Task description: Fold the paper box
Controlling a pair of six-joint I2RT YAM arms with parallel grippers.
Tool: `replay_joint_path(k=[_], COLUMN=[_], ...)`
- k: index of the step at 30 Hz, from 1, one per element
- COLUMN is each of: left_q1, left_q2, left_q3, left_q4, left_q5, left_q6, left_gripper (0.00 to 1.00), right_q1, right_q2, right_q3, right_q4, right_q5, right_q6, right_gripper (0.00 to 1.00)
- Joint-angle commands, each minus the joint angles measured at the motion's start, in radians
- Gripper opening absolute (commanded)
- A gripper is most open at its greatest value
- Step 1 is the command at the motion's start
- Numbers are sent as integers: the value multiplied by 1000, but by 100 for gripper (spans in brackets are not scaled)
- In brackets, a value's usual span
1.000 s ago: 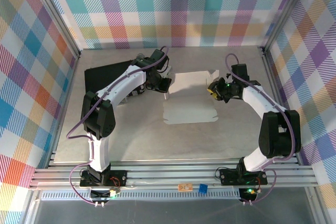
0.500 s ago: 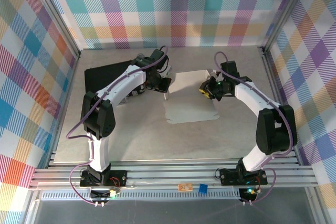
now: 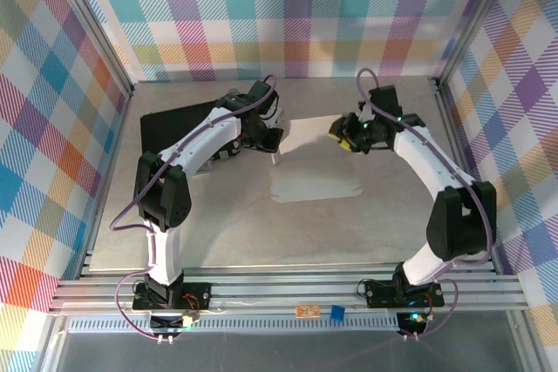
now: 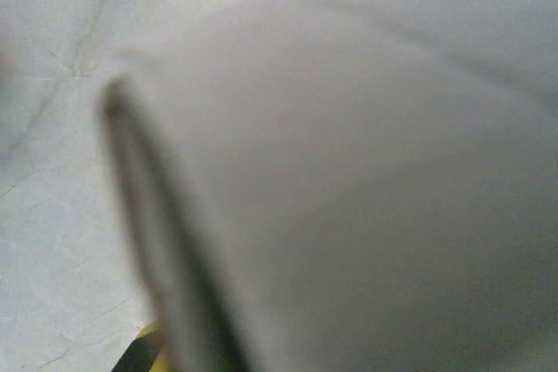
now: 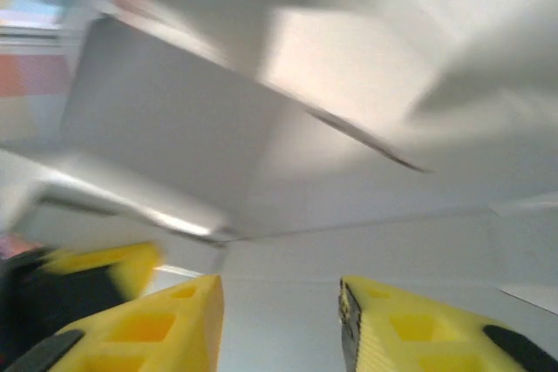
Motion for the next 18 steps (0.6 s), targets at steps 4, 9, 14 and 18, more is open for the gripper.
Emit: replay_joint_path(k=[4,9,14,18], left_q1=[20,32,41,41], left_q2=[-33,-26,-18,-17], left_q3=[29,45,50,49], left_q4=[-36,-73,-99,-105], left_q5=[51,74,102,115], left_q6=[15,25,28,30], left_gripper=[0,0,0,0], right_q1=[-139,-147,-148,-147], right_q2=[-170,-207,-194,-150], right_q3=[108,-58,-197,-204], right_q4=[-90,57,152,160], right_q5=[-31,59,35,-9], right_q6=[-242,-462,-660,-714], right_gripper=[39,37,41,45])
